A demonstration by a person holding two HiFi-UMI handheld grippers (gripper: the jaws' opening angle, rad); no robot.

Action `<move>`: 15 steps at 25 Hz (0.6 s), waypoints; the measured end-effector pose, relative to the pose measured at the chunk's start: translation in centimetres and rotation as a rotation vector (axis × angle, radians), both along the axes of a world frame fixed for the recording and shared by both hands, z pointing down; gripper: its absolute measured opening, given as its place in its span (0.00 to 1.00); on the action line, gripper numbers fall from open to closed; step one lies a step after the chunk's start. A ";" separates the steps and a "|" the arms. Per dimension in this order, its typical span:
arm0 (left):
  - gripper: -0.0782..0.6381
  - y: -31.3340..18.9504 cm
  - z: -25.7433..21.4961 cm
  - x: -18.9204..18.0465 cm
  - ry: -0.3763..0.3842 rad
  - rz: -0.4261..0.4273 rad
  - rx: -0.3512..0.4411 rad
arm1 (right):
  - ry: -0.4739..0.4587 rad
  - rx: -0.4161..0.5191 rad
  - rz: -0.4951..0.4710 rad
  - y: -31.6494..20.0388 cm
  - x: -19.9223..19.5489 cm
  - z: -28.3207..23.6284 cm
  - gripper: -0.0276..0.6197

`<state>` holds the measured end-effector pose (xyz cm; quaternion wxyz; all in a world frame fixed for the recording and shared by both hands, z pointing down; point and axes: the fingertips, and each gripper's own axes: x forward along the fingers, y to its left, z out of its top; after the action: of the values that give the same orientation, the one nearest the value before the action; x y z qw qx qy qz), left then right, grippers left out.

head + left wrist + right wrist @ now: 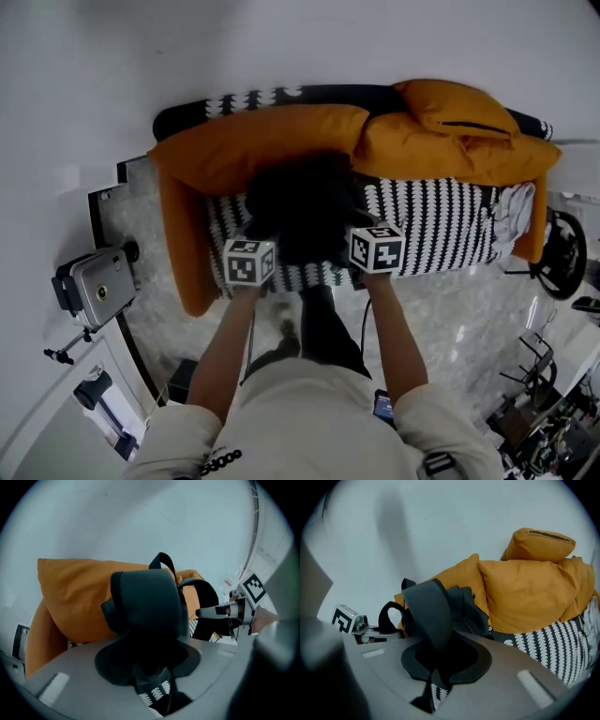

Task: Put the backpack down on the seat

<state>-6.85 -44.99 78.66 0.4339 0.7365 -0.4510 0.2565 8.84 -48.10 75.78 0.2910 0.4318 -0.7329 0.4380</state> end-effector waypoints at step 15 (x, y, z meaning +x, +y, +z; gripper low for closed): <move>0.37 -1.6 2.9 -0.4 0.013 -0.074 -0.001 | 0.012 -0.040 -0.068 -0.7 -3.0 4.3 0.12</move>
<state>-7.22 -46.62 81.59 0.4465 0.7208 -0.4749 0.2358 5.84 -48.83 80.04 0.3185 0.4031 -0.7367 0.4397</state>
